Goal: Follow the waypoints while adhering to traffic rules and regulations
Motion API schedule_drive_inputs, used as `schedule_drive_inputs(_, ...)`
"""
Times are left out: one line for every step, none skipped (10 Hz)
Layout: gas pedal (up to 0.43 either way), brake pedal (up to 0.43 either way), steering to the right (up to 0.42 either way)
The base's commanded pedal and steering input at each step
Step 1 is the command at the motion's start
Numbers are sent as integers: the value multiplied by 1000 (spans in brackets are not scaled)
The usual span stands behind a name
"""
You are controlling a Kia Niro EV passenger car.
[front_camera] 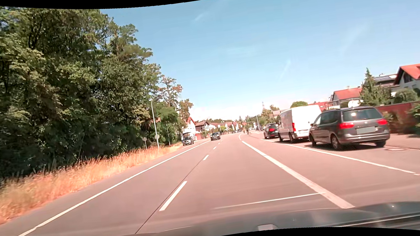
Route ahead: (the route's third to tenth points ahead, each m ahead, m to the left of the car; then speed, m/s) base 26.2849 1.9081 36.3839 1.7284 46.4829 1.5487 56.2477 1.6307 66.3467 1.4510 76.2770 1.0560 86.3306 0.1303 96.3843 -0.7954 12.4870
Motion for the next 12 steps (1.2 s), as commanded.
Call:
schedule_drive_inputs(28,0,-3)
schedule_drive_inputs(28,0,-3)
schedule_drive_inputs(28,0,-3)
schedule_drive_inputs(28,0,-3)
schedule_drive_inputs(28,0,-3)
schedule_drive_inputs(28,0,-3)
schedule_drive_inputs(28,0,-3)
schedule_drive_inputs(28,0,-3)
schedule_drive_inputs(28,0,-3)
schedule_drive_inputs(28,0,-3)
schedule_drive_inputs(28,0,-3)
schedule_drive_inputs(28,0,-3)
